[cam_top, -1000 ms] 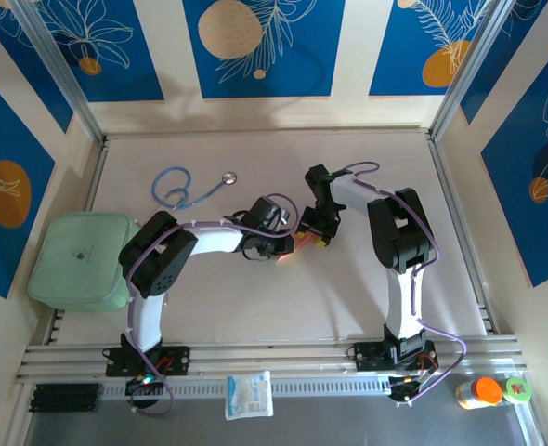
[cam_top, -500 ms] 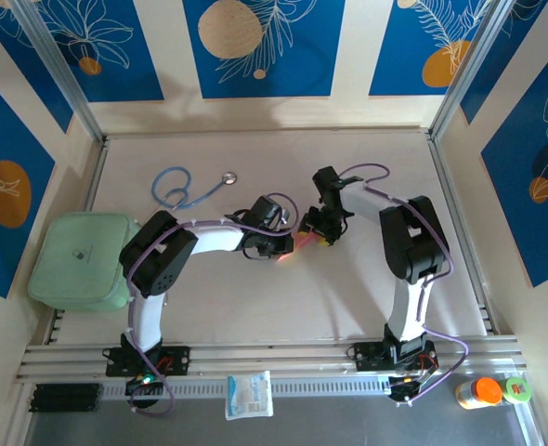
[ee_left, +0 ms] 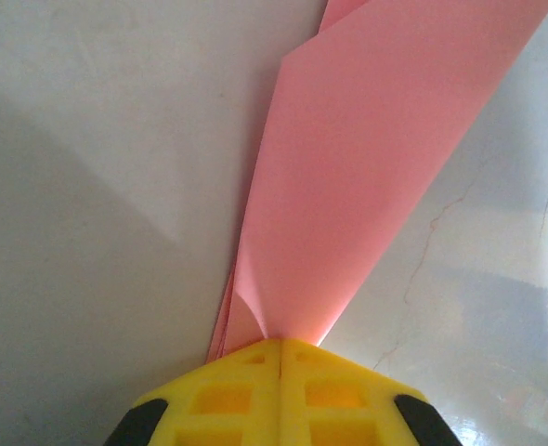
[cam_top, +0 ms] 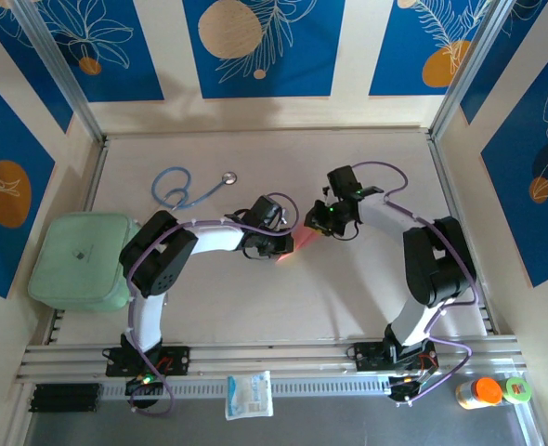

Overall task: Fold a paper plane with a square sheet of paper (pick it up from the middle)
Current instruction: Fold the wing for the fifth time at the center of the table.

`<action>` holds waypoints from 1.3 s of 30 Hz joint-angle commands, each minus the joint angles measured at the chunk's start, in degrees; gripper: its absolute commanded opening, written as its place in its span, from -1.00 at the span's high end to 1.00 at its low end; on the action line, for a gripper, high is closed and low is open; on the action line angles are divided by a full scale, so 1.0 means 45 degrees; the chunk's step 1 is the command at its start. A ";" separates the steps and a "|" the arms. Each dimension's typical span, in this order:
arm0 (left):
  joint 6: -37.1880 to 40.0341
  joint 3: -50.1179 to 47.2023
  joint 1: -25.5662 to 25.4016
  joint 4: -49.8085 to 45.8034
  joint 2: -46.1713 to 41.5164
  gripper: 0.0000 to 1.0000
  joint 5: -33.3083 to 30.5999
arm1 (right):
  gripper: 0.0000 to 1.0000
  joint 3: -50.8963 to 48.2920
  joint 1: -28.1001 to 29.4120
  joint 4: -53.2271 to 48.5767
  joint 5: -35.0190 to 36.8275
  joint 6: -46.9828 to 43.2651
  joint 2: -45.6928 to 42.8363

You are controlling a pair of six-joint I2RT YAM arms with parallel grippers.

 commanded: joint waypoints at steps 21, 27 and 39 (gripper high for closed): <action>0.0032 -0.0034 0.0081 -0.0878 0.0465 0.93 -0.0046 | 0.76 -0.0134 0.0513 0.1068 0.0407 0.0439 0.1944; -0.0007 -0.0058 0.0076 -0.0887 0.0440 0.93 -0.0063 | 0.76 -0.0449 0.0403 0.1248 0.0490 0.0464 0.2110; -0.0112 0.0122 0.0172 -0.0634 -0.0404 0.88 0.0268 | 0.77 -0.1667 0.0020 0.2355 -0.0042 -0.0445 0.2394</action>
